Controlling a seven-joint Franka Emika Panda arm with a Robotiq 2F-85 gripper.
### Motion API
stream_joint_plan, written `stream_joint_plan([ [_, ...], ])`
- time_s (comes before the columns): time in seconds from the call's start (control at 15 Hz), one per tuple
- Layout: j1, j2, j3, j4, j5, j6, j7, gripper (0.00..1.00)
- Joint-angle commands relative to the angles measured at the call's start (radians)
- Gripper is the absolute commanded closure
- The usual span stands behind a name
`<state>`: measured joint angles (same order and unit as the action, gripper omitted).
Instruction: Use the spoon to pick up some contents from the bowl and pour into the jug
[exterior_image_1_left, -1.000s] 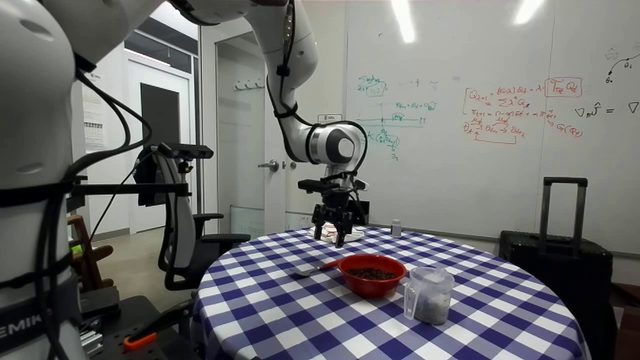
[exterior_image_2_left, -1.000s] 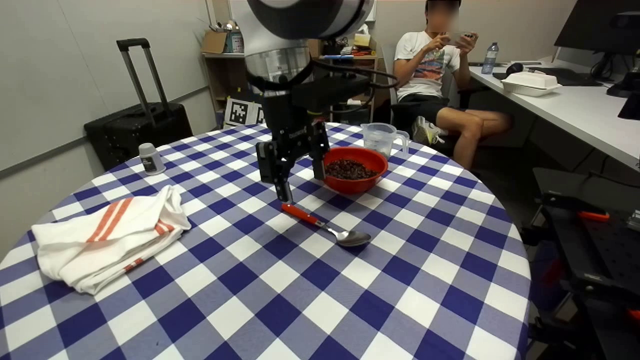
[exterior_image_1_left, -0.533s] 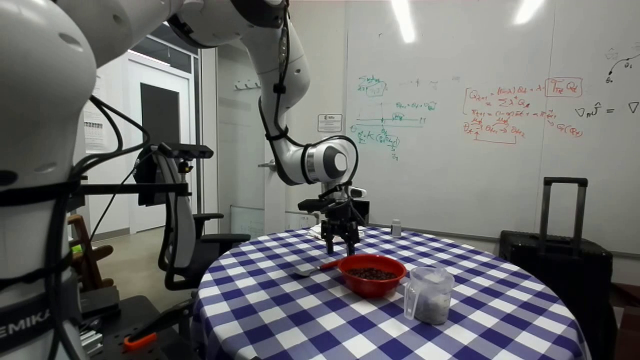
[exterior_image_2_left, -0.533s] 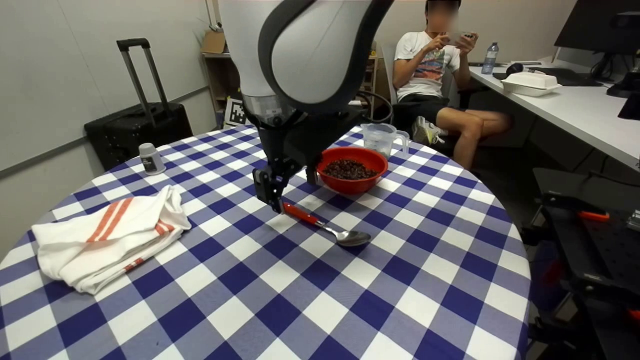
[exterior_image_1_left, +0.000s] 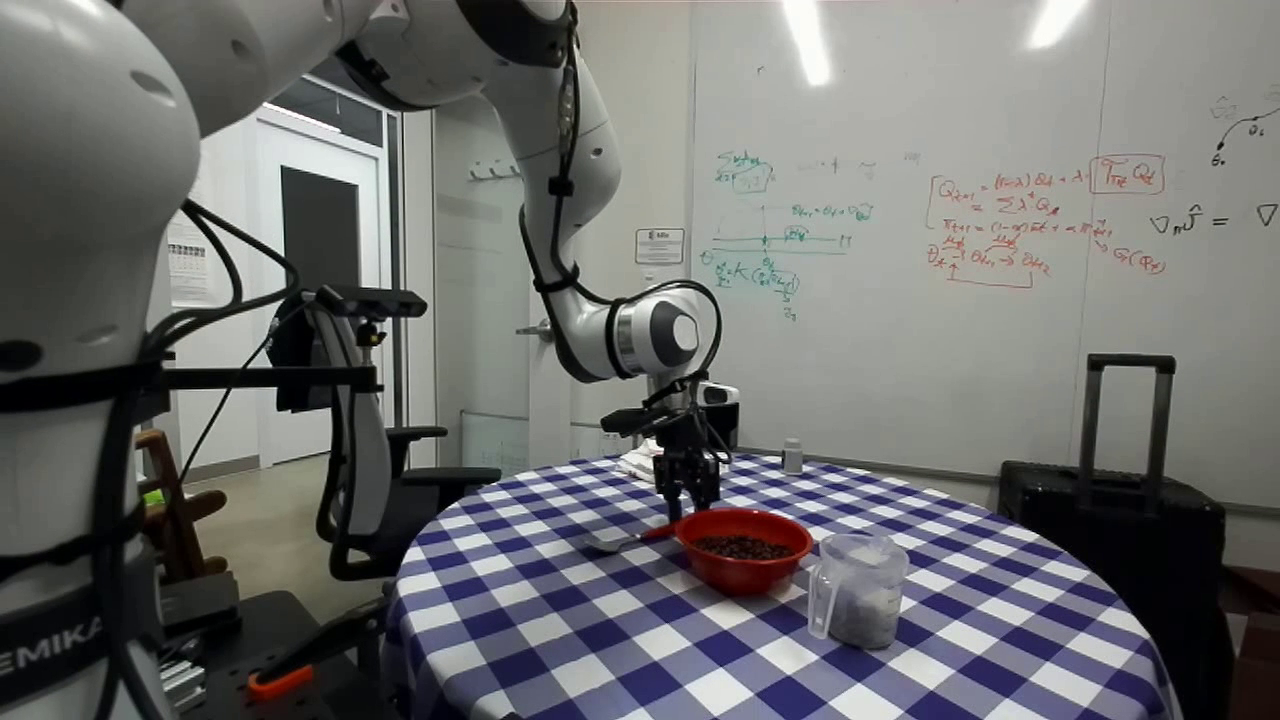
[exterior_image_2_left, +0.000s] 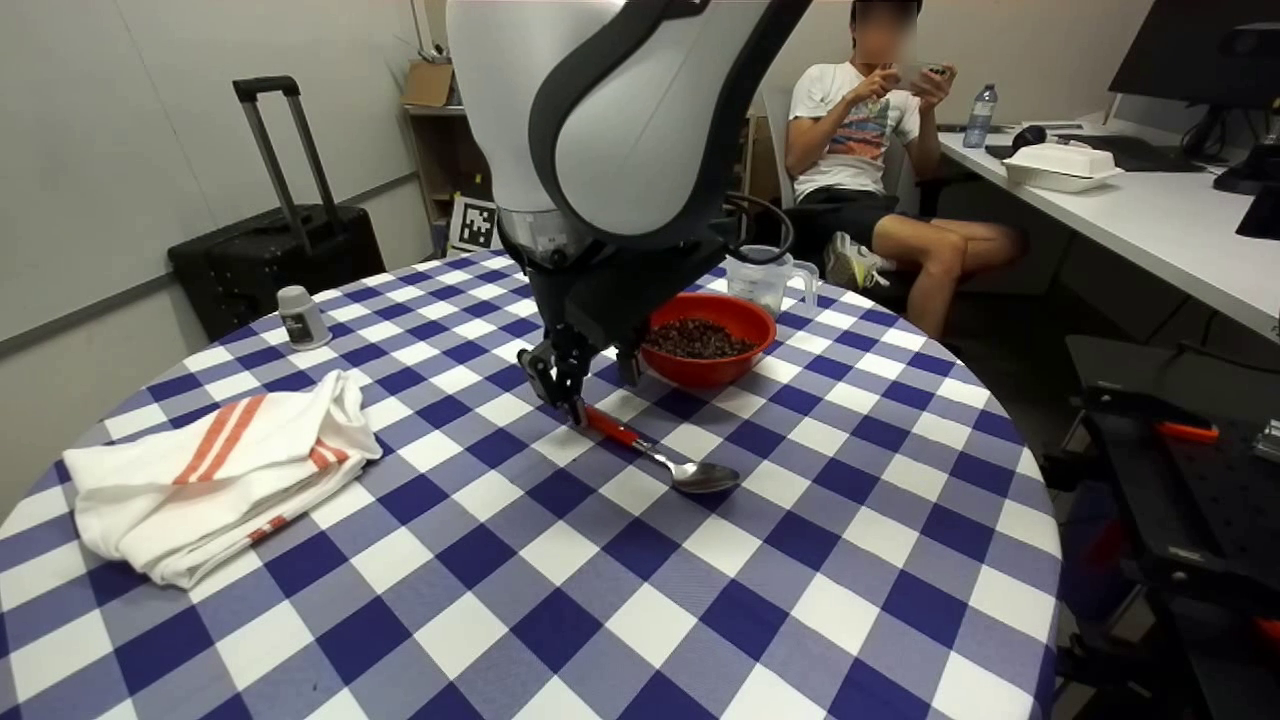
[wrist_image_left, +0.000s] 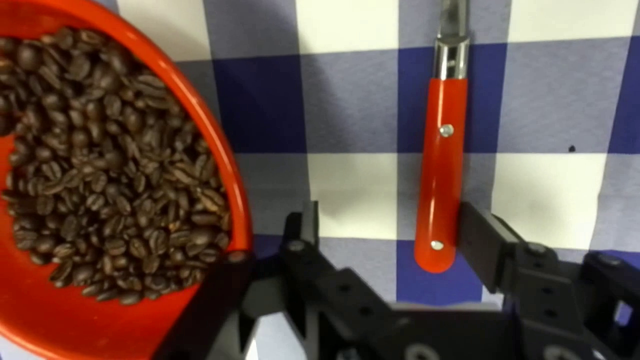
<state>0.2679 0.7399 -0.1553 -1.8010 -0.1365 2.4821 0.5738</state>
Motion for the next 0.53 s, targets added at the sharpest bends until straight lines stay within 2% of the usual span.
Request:
stream_joint_plan([
  [0.0, 0.002, 0.010, -0.004, 0.030, 0.011, -0.020, 0.023, 0.58],
  [0.33, -0.004, 0.009, 0.012, 0.024, 0.031, -0.024, 0.022, 0.96],
  [0.4, -0.006, 0.009, 0.016, 0.022, 0.036, -0.025, 0.022, 1.00],
  [0.47, -0.008, 0.009, 0.020, 0.019, 0.043, -0.028, 0.021, 0.94],
])
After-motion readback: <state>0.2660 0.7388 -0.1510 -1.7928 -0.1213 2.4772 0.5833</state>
